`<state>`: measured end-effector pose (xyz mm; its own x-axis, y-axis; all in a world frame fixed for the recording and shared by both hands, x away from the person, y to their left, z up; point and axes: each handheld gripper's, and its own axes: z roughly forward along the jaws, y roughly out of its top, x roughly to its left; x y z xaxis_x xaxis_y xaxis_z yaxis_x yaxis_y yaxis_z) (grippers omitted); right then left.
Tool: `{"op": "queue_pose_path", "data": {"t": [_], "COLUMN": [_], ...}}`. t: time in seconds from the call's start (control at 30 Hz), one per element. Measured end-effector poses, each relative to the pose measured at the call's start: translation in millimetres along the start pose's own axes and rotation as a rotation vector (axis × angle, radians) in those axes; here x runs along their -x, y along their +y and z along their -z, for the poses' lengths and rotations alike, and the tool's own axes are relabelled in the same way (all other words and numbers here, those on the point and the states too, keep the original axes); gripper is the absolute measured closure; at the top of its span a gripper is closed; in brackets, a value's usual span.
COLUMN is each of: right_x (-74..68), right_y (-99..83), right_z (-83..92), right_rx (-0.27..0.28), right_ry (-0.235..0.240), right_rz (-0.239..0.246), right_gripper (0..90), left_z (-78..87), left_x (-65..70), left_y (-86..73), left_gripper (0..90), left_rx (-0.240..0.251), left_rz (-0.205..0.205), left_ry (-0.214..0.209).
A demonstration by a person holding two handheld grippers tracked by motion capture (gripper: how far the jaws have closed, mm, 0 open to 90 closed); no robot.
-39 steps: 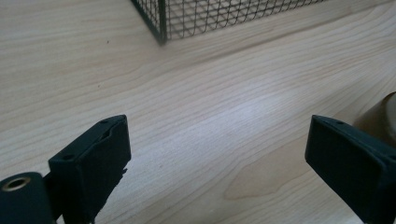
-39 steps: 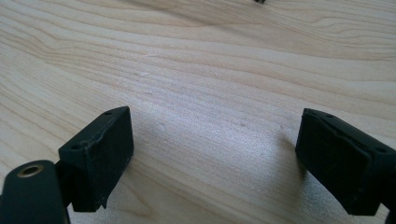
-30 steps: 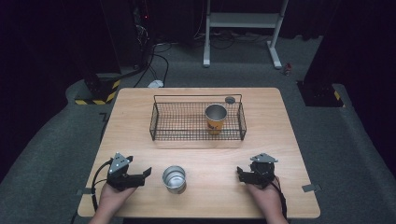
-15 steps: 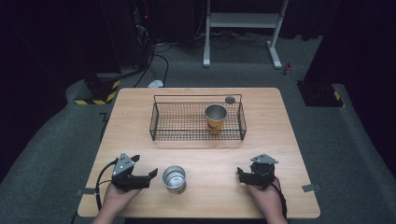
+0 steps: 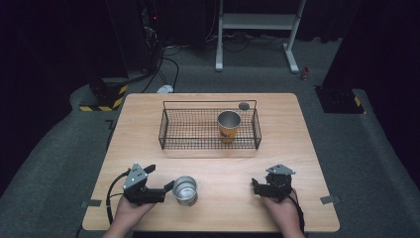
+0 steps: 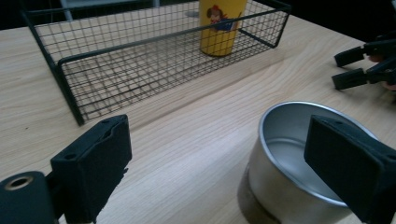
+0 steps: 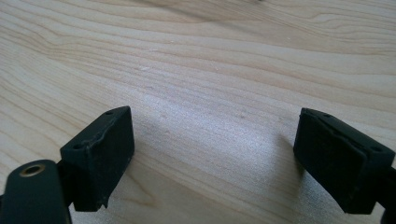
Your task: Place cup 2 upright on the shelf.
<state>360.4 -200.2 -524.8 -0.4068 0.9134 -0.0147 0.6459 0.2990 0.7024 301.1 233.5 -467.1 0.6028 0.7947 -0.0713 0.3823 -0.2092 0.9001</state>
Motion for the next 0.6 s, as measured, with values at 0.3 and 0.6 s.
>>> {"op": "queue_pose_path", "data": {"t": [0.3, 0.6], "right_x": [0.0, 0.2], "right_y": [0.0, -0.4], "right_z": [0.0, 0.4], "right_rx": [0.000, 0.001], "right_ry": [0.000, 0.003], "right_rz": [0.000, 0.001], "right_gripper": [12.3, 12.8], "left_z": [-4.1, -10.2], "left_x": [17.2, 32.0], "left_y": [7.4, 11.5], "left_gripper": [7.8, 5.5], "left_rx": [0.020, 0.019], "left_rz": [-0.008, -0.013], "left_ry": [-0.061, -0.130]}}
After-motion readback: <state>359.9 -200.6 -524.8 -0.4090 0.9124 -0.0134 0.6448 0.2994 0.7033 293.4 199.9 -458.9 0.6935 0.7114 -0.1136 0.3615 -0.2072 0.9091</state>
